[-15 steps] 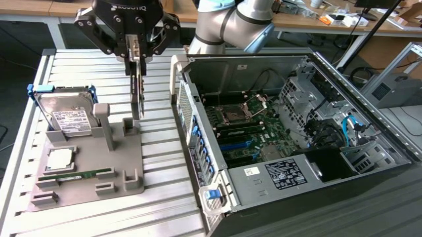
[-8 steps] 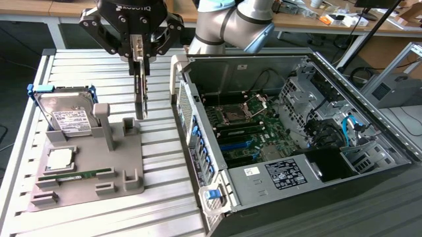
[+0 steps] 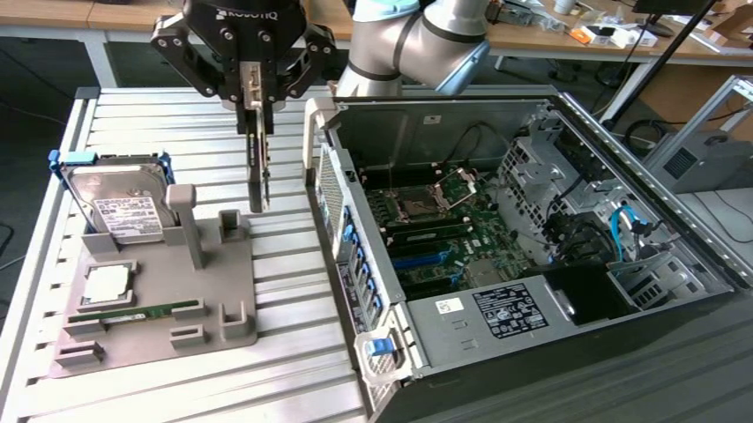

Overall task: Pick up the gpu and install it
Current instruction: 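Pick up the gpu and move the gpu toward the slot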

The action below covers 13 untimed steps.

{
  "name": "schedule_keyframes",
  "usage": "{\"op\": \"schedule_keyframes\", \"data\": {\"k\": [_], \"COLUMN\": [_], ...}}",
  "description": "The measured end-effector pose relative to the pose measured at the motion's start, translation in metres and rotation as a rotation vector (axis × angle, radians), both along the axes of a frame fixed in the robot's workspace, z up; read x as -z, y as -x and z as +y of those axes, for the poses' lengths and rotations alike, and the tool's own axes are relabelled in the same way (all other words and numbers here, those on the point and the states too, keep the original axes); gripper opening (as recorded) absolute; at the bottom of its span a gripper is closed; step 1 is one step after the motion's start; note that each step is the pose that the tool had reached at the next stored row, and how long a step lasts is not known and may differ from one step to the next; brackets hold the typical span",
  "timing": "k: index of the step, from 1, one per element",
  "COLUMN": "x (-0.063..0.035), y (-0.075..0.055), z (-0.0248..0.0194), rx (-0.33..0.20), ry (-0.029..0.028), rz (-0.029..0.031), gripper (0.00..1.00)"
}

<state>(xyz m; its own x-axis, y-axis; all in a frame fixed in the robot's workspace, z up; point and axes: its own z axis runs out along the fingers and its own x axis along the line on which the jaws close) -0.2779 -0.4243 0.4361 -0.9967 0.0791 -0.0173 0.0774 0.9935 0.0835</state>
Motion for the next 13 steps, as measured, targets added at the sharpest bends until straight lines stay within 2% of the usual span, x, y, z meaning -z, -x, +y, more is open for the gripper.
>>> {"op": "schedule_keyframes", "data": {"k": [13], "x": [0.0000], "y": [-0.0093], "z": [0.0000], "rx": [0.000], "ry": [0.0000], "rz": [0.0004], "gripper": [0.27]}}
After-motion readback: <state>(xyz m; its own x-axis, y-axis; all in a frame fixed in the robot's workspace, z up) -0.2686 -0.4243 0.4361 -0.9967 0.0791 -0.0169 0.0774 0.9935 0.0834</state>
